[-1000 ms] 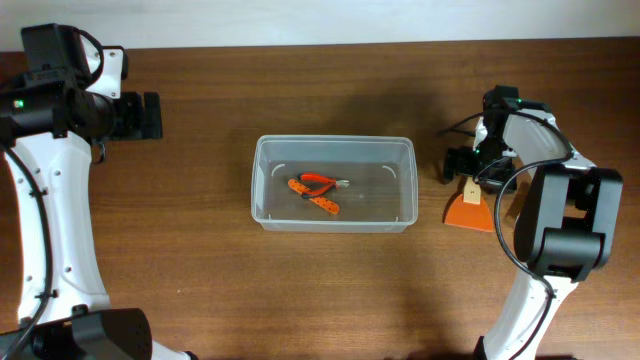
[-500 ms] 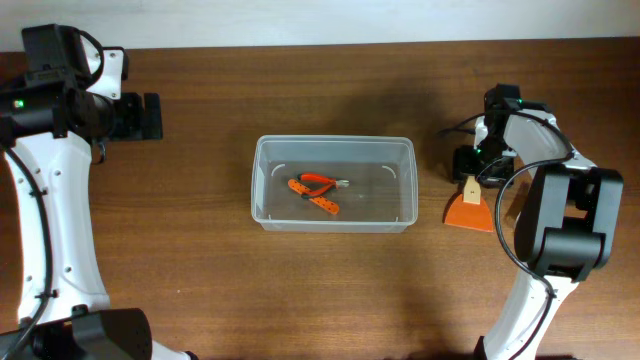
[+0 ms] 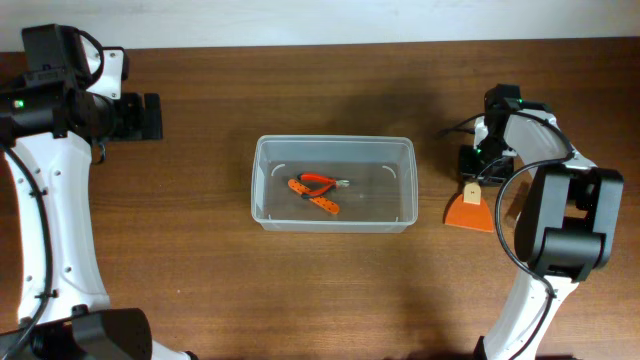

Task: Pack container
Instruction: 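Lower the right gripper onto the scraper's wooden handle and close, then lift the scraper with the right gripper and place it in the container, then move the right gripper to the marker pack and grasp it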

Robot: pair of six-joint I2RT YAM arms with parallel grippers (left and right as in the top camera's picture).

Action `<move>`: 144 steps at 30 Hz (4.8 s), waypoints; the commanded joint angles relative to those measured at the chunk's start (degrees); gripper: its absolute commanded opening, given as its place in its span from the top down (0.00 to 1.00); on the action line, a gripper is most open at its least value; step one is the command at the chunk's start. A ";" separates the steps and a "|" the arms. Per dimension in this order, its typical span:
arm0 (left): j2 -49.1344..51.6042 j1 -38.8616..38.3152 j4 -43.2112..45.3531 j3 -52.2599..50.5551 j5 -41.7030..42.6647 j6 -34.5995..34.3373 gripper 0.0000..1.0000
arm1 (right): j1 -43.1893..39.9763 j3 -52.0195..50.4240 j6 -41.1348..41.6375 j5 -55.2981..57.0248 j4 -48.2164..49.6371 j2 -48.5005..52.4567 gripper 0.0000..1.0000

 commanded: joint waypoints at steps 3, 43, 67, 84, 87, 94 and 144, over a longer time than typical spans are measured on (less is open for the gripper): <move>0.15 0.22 -0.20 -0.13 0.83 -0.68 0.01 | -0.09 -1.31 0.24 -1.18 0.20 0.79 0.75; 0.15 0.24 -0.20 -0.13 0.83 -0.68 0.01 | 0.31 10.05 0.22 -1.16 -5.62 -3.58 0.96; 0.15 0.22 -0.22 -0.13 0.85 -0.68 0.01 | 32.02 28.85 -45.24 -3.96 -20.35 -16.09 0.96; 0.15 0.22 -0.13 -0.13 0.85 -0.68 0.01 | 36.46 27.89 -46.73 -10.47 -19.43 5.31 0.92; 0.15 0.22 -0.13 -0.13 0.85 -0.68 0.01 | 36.46 27.89 -46.42 -10.91 -19.47 6.25 0.81; 0.15 0.24 0.59 -0.13 0.85 -0.68 0.01 | 36.02 28.96 -42.32 -9.62 -21.16 3.76 0.46; 0.15 0.22 0.44 -0.13 0.83 -0.68 0.01 | -18.43 -12.92 6.27 2.25 1.22 -16.87 0.01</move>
